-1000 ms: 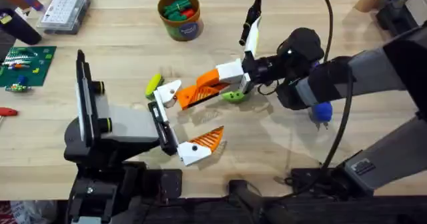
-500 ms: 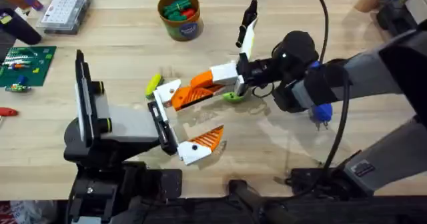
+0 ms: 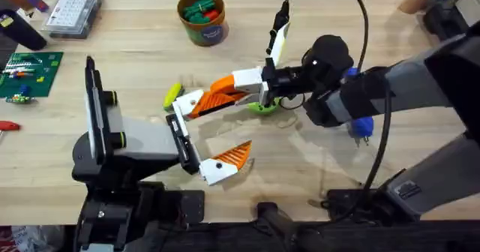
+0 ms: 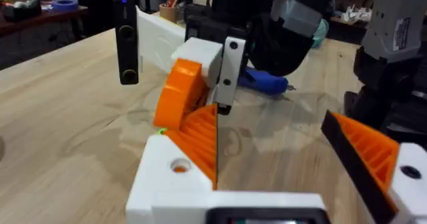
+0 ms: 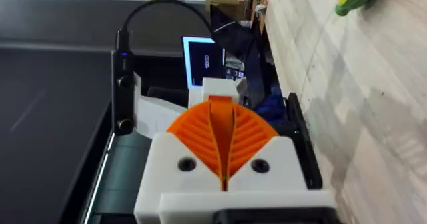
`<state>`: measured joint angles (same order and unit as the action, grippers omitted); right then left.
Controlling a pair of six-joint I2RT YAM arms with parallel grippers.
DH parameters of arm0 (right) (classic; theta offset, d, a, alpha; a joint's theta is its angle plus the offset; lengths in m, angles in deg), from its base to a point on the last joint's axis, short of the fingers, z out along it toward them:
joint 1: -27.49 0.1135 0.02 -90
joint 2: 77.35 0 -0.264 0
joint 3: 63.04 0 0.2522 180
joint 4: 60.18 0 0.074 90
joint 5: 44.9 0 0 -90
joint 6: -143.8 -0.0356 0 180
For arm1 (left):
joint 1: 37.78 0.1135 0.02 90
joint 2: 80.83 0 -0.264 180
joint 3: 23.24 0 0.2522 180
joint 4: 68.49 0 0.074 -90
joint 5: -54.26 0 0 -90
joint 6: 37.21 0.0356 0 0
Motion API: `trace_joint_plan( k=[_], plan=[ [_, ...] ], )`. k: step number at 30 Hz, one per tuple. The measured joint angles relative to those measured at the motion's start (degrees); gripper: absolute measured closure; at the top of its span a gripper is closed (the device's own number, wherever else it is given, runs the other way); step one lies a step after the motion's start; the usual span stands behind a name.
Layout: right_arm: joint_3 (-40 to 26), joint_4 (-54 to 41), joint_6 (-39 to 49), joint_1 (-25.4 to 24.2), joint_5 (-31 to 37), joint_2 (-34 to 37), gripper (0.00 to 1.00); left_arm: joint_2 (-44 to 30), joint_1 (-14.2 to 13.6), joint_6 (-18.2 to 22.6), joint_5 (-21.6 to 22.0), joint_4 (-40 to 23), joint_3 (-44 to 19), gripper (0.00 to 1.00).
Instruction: Pick up the gripper from the table and insert it into the empty holder that is missing its gripper. Then pick up a screw, insert it into the mounting hole, and use the screwdriver to tighten it. Finally, clean up the table by picking up the vegetable and placing it into the bucket.
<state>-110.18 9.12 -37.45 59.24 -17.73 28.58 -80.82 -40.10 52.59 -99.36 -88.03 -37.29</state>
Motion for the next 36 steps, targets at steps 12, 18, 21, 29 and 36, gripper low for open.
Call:
trace_joint_plan(
  k=[12, 18, 21, 29, 36],
  plan=[
    [-1.74, -2.56, 0.01, 1.61, 0.92, 0.00, 0.986, 0.00, 0.00, 0.04, 0.03, 0.03, 0.00, 0.011],
    [-1.74, -2.57, 0.01, 1.61, 0.92, 0.00, 0.986, 0.00, 0.00, 0.05, 0.03, 0.03, 0.00, 0.011],
    [-1.74, -2.56, 0.01, 1.61, 0.92, 0.00, 0.986, -0.01, 0.00, 0.05, 0.03, 0.02, 0.00, 0.011],
    [-1.74, -2.55, 0.01, 1.61, 0.92, 0.00, 0.986, 0.00, 0.00, 0.05, 0.02, 0.03, 0.00, 0.011],
    [-1.74, -2.55, 0.01, 1.61, 0.94, 0.00, 0.993, -0.01, 0.00, 0.05, 0.02, 0.02, 0.00, 0.011]
  ],
)
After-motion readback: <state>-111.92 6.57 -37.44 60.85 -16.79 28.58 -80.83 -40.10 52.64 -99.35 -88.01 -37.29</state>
